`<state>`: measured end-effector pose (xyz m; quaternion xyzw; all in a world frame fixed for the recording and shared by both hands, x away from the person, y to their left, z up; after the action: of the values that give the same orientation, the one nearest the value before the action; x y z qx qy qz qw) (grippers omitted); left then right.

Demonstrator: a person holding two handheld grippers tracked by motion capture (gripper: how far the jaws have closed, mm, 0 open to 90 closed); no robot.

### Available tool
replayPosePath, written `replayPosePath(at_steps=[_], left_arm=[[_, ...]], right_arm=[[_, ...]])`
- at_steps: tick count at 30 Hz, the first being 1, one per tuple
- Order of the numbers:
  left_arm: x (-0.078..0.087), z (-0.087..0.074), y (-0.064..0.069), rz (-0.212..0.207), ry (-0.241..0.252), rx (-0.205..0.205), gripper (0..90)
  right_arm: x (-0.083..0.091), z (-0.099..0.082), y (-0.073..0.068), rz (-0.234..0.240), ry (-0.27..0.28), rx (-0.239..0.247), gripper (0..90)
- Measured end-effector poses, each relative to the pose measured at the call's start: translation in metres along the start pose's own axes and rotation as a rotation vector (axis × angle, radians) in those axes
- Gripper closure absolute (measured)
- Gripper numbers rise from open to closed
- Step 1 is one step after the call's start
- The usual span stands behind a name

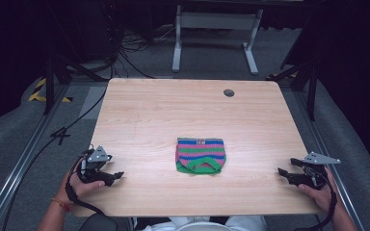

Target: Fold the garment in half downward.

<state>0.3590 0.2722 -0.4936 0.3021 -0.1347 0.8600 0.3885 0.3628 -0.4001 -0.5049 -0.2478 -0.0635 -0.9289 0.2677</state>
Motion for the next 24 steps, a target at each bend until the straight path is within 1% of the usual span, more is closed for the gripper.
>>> replayPosePath(at_steps=[1, 2, 3, 4, 6, 7, 8, 9, 11, 12, 16, 17, 20, 21, 24], left_arm=[[0.0002, -0.0016, 0.0008, 0.001, 0.005, 0.014, 20.4], [0.0002, -0.0032, 0.0004, 0.012, 0.0, 0.001, 20.4], [-0.0003, -0.0049, 0.0009, 0.017, -0.003, 0.005, 20.4], [-0.0014, -0.0067, 0.0017, 0.015, 0.009, 0.026, 20.3], [-0.0015, -0.0092, 0.0023, 0.01, 0.037, 0.039, 17.9], [-0.0009, -0.0097, 0.0019, 0.011, 0.039, 0.038, 17.8], [-0.0011, -0.0105, 0.0021, 0.009, 0.047, 0.048, 17.8], [-0.0015, -0.0108, 0.0023, 0.011, 0.051, 0.05, 17.4], [-0.0024, -0.0103, 0.0022, 0.023, 0.041, 0.033, 15.9], [-0.0035, -0.0101, 0.003, 0.027, 0.045, 0.044, 14.9], [-0.0039, -0.0109, 0.0031, 0.034, 0.056, 0.044, 14.6], [-0.0036, -0.0108, 0.0031, 0.041, 0.054, 0.04, 14.5], [-0.0039, -0.0107, 0.0042, 0.048, 0.053, 0.048, 14.4], [-0.0041, -0.0107, 0.0043, 0.047, 0.056, 0.049, 14.4], [-0.0041, -0.0102, 0.0041, 0.047, 0.05, 0.047, 14.4]], right_arm=[[-0.0004, -0.0005, 0.0007, 0.0, -0.009, 0.004, 26.7], [-0.0013, -0.0008, 0.0005, -0.001, -0.017, 0.01, 26.0], [-0.0015, -0.0007, 0.0004, -0.001, -0.017, 0.012, 25.9], [-0.0015, -0.0007, 0.0005, -0.001, -0.018, 0.011, 25.8], [-0.0014, -0.0009, 0.0005, -0.001, -0.018, 0.009, 25.8], [-0.0014, -0.0009, 0.0004, -0.002, -0.018, 0.007, 25.8], [-0.0013, -0.0009, 0.0004, -0.002, -0.018, 0.007, 25.8], [-0.0014, -0.0009, 0.0005, -0.003, -0.018, 0.008, 25.8], [-0.0014, -0.0009, 0.0004, -0.003, -0.018, 0.007, 25.8], [-0.0013, -0.0009, 0.0004, -0.003, -0.018, 0.007, 25.7], [-0.0011, -0.0011, 0.0003, -0.008, -0.019, 0.004, 25.8], [-0.0011, -0.0011, 0.0004, -0.008, -0.02, 0.003, 25.8], [-0.0012, -0.0009, 0.0005, -0.011, -0.015, -0.002, 25.8], [-0.0012, -0.0011, 0.001, -0.012, -0.017, 0.005, 25.8], [-0.0012, -0.0011, 0.0013, -0.013, -0.017, 0.006, 25.9]])
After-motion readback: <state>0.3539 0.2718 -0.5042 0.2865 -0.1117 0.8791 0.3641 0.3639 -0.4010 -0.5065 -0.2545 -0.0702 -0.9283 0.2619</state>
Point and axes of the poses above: each handheld gripper's, and its own axes: x roughly backward along the jaws, z roughly out of its top, y roughly to its right, the point moved 3 cm from there along -x, roughly forward along the jaws, and after that the axes turned 11 degrees about y, right-handed, at the moved point
